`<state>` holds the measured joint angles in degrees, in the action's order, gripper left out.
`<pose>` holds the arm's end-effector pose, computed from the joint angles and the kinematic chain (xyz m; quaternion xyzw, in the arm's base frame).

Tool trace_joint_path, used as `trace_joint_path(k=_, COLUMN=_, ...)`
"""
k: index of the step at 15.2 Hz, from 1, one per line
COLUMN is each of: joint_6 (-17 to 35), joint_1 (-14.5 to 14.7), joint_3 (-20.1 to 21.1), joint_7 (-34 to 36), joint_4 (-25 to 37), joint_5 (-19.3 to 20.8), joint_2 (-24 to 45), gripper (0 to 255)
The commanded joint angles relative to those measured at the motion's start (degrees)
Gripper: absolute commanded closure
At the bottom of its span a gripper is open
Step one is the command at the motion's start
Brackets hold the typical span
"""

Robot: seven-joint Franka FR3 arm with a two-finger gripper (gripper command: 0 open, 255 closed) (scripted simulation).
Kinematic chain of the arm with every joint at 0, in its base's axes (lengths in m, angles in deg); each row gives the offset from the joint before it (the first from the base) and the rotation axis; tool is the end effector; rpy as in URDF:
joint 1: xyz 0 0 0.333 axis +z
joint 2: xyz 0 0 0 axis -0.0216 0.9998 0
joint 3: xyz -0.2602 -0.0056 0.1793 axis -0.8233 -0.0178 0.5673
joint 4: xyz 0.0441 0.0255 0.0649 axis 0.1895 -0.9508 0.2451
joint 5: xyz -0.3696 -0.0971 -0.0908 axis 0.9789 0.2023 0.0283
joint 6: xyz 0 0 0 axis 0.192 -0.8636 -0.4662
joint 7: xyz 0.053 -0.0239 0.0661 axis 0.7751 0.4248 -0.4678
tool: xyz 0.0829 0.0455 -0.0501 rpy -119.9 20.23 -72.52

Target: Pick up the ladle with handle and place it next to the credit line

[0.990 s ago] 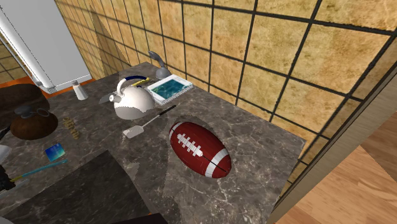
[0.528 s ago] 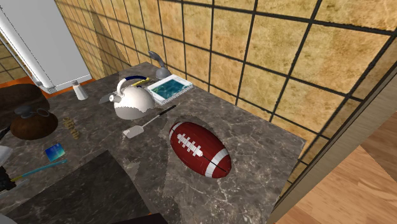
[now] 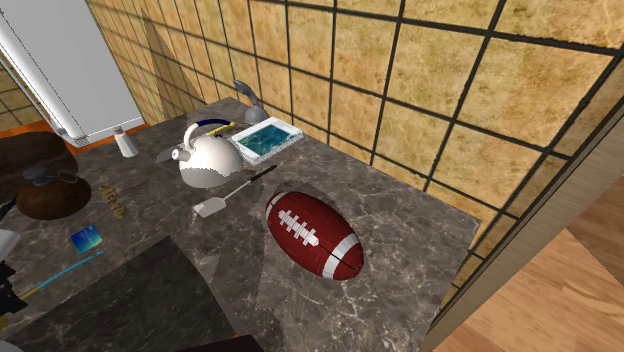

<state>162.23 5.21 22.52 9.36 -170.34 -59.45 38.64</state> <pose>0.3227 0.3660 0.4453 -0.8857 0.4557 -0.0001 0.0889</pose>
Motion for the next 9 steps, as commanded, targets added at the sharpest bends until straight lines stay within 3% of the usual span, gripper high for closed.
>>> trace_joint_path(k=1, joint_6=-3.3, joint_1=0.2, joint_3=-1.2, joint_7=-0.6, joint_4=1.5, joint_5=-0.6, joint_2=-1.9, gripper=0)
trace_joint_path(k=3, joint_6=-7.1, joint_1=0.4, joint_3=-2.4, joint_7=-1.1, joint_4=3.4, joint_5=-1.0, joint_2=-3.8, gripper=0)
trace_joint_path(k=9, joint_6=-7.1, joint_1=0.4, joint_3=-2.5, joint_7=-1.1, joint_4=3.4, joint_5=-1.0, joint_2=-3.8, gripper=0)
